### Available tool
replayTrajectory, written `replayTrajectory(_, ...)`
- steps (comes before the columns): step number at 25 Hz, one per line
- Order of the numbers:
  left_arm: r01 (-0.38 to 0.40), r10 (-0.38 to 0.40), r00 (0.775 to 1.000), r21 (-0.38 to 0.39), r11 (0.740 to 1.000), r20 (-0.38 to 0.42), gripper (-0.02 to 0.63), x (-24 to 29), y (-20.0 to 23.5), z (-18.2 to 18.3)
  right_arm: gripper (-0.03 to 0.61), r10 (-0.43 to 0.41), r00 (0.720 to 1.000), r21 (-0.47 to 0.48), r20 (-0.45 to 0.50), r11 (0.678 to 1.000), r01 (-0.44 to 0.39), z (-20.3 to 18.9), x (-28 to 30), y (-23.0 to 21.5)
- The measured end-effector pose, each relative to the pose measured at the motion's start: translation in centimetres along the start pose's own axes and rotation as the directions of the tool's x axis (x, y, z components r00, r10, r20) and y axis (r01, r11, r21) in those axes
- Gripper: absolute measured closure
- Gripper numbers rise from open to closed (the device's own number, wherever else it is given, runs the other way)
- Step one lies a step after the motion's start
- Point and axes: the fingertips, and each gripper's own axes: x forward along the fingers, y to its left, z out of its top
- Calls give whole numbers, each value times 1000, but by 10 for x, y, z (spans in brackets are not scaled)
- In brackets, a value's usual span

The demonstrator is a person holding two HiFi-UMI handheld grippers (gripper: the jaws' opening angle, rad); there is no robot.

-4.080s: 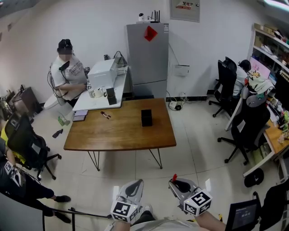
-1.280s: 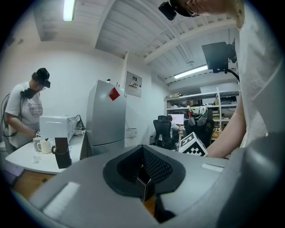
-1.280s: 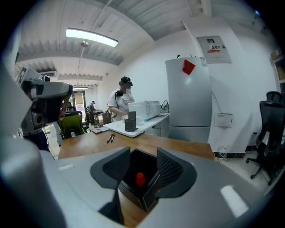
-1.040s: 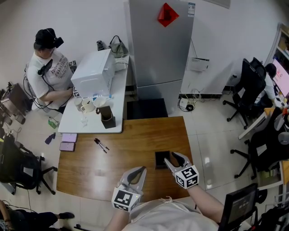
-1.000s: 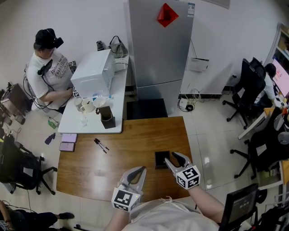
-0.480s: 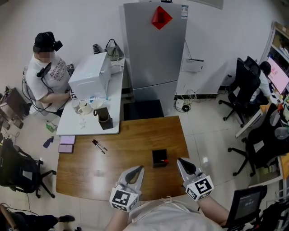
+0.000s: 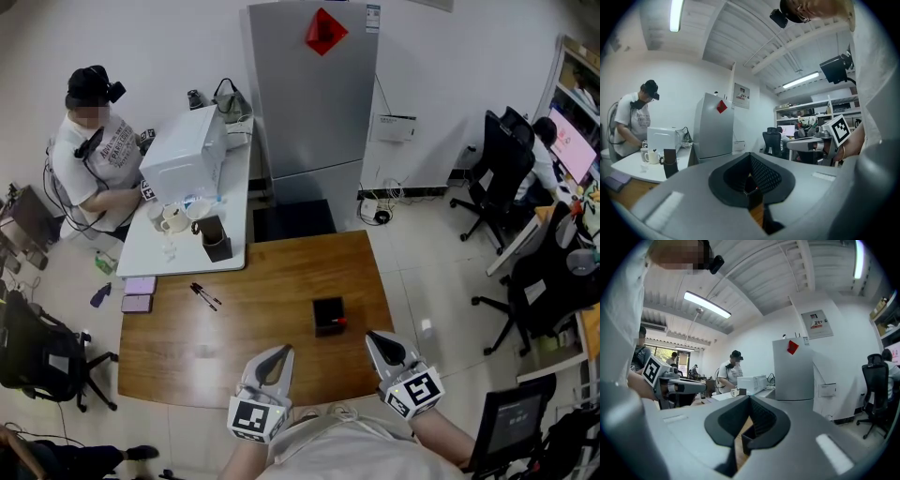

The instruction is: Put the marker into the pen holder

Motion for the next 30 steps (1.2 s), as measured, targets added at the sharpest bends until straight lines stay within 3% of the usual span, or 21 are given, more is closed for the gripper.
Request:
replayTrajectory(7,15,-14,1000,-28,1000,16,598,-20,-1,-6,577,-7,1000,20,-9,1000,7,-5,-8,18)
replayTrajectory(12,51,-52,999,-67,996,-16,598,-42,-7,-26,577,-41,999,21,-34,999,42,-21,-26,42)
replayTrajectory(15,56,-59,998,-63,996,-32,598,-56,-17,-44,577,-48,998,36,-36,998,50,-29,-45,55)
replayTrajectory(18,48,-49,999,-51,998,-22,598,-69,-33,-39,577,-44,998,48,-35,998,46,-32,-65,62)
replayTrajectory(24,21,-20,1000,-37,999,7,598,-101,-85,-41,577,18,1000,16,-11,1000,-18,-29,-128,91)
replayTrajectory(30,-20,22,999,-43,999,27,598,-149,-174,-50,577,35,999,53,1,998,-35,-39,-227,106)
